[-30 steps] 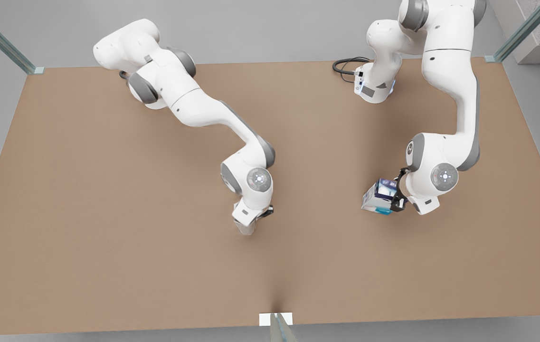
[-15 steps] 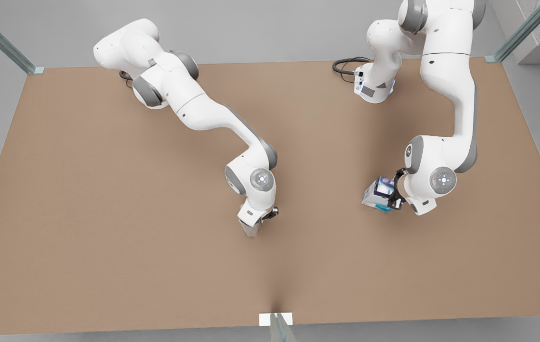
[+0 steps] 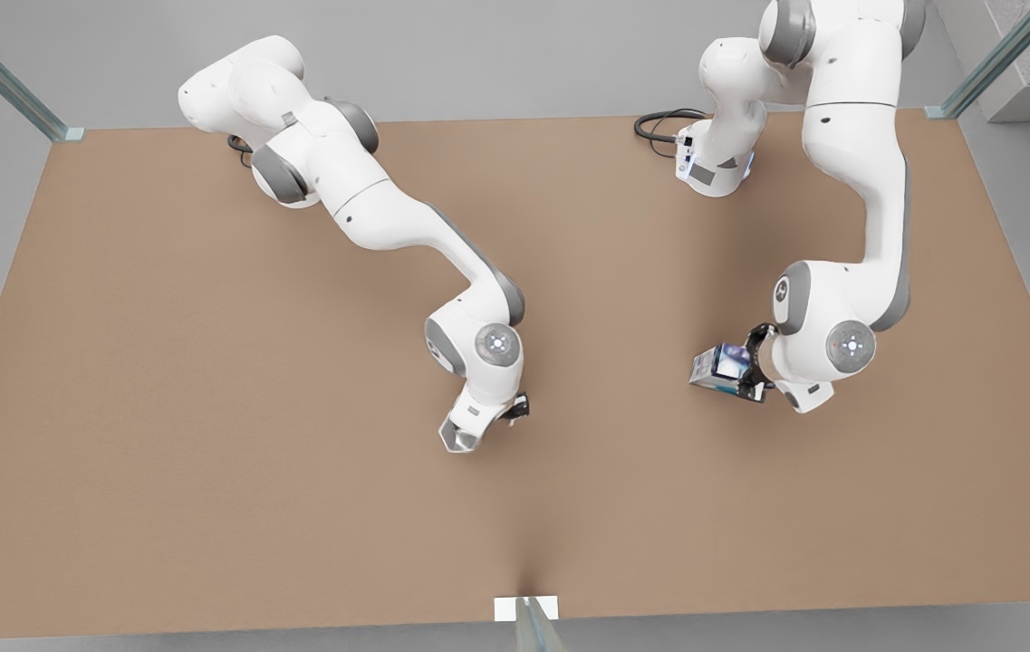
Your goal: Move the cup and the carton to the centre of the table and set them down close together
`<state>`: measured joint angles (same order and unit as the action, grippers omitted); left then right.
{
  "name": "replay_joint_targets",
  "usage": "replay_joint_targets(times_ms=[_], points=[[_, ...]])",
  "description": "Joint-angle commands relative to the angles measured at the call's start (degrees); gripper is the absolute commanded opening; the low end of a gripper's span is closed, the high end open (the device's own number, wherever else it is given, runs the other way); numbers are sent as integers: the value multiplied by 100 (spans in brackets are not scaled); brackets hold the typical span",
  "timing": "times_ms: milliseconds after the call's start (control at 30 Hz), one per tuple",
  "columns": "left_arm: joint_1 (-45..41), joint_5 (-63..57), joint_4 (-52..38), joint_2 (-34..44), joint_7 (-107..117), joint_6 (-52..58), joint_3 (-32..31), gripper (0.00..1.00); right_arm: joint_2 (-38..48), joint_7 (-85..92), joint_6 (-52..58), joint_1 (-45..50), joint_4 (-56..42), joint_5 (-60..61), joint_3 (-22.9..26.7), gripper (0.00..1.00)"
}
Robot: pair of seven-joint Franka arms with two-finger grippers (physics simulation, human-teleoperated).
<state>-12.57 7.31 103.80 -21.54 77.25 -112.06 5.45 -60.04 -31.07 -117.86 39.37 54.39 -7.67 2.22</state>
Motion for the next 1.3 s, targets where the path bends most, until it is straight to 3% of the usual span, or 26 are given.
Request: replay_joint_targets(times_ms=[0,367,500,600,667,700,733,767,1067,1167,1267], points=[[0,7,0,-8,10,0,0,74,1,39,-17,9,2,81,6,100],[0,7,-105,9,27,158,26,73,282,22,668,-17,-69,108,-20,100],[0,7,-185,0,10,299,53,73,1178,48,1503,-281,-33,450,-29,100],[0,7,-185,-52,1,299,61,73,3224,310,2169,-2133,1222,1110,-46,100],[9,7,-185,-96,10,299,62,70,4755,2596,3058,-4138,1891,1224,-239,100],[9,7,-185,-123,27,299,62,64,5634,3035,3445,-4886,2795,1180,-451,100],[9,7,-185,-123,18,299,62,61,5863,3115,3507,-4773,3113,777,-477,100],[18,7,-185,-123,27,299,53,53,5820,3089,3463,-4746,3034,732,-547,100],[-17,7,-334,35,132,817,62,52,5292,3001,3129,-4175,2471,521,-574,100],[-237,7,-703,132,1107,835,-167,52,5257,3010,3120,-4131,2463,512,-565,100],[-1098,-19,-923,115,2724,809,-255,53,5257,3001,3147,-4104,2471,512,-565,100]])
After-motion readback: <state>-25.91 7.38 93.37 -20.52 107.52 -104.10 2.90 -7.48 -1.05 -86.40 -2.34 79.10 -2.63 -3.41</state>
